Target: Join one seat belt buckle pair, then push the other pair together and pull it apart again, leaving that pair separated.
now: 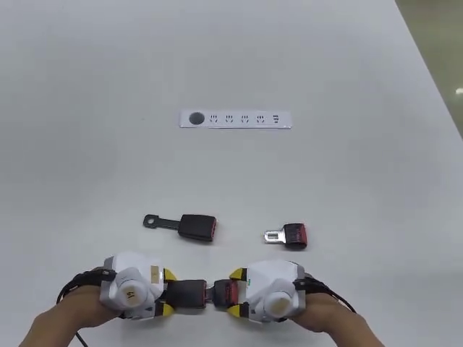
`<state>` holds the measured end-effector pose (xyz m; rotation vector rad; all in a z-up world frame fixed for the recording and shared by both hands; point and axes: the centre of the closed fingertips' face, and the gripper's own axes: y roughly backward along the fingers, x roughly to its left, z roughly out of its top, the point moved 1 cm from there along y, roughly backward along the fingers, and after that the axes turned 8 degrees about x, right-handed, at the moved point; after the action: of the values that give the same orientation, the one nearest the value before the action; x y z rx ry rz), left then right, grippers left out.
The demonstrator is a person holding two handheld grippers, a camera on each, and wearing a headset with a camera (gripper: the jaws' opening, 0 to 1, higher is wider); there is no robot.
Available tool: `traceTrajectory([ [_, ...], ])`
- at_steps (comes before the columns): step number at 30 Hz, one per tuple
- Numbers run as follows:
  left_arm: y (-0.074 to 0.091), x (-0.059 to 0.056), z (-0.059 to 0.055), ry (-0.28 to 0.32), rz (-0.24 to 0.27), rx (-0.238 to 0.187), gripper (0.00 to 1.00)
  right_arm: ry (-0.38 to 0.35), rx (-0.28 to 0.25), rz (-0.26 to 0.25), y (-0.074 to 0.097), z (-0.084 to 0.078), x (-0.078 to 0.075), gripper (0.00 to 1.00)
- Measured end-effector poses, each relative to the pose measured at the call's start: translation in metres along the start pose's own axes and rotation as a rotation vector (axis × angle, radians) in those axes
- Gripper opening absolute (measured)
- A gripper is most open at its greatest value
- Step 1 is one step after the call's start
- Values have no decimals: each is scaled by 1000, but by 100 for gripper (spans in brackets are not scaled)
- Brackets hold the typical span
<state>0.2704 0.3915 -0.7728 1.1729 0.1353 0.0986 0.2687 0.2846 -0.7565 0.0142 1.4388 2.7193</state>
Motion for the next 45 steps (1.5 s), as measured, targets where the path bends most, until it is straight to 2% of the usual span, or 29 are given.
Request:
traceTrajectory([
  [4,0,0,1,-1,-1,5,29,10,3,1,7,-2,0,28],
  [13,2,-1,3,6,4,1,29,4,-7,5,8,-1,-1,28],
  [20,2,-1,2,12,6,2,29,14,9,8,13,-7,1,28],
  [31,2,-1,3,22,7,3,30,16,34,16,15,-23,-2,28],
  [45,-3,2,-2,27,5,2,30,7,67,6,23,-45,-7,28],
])
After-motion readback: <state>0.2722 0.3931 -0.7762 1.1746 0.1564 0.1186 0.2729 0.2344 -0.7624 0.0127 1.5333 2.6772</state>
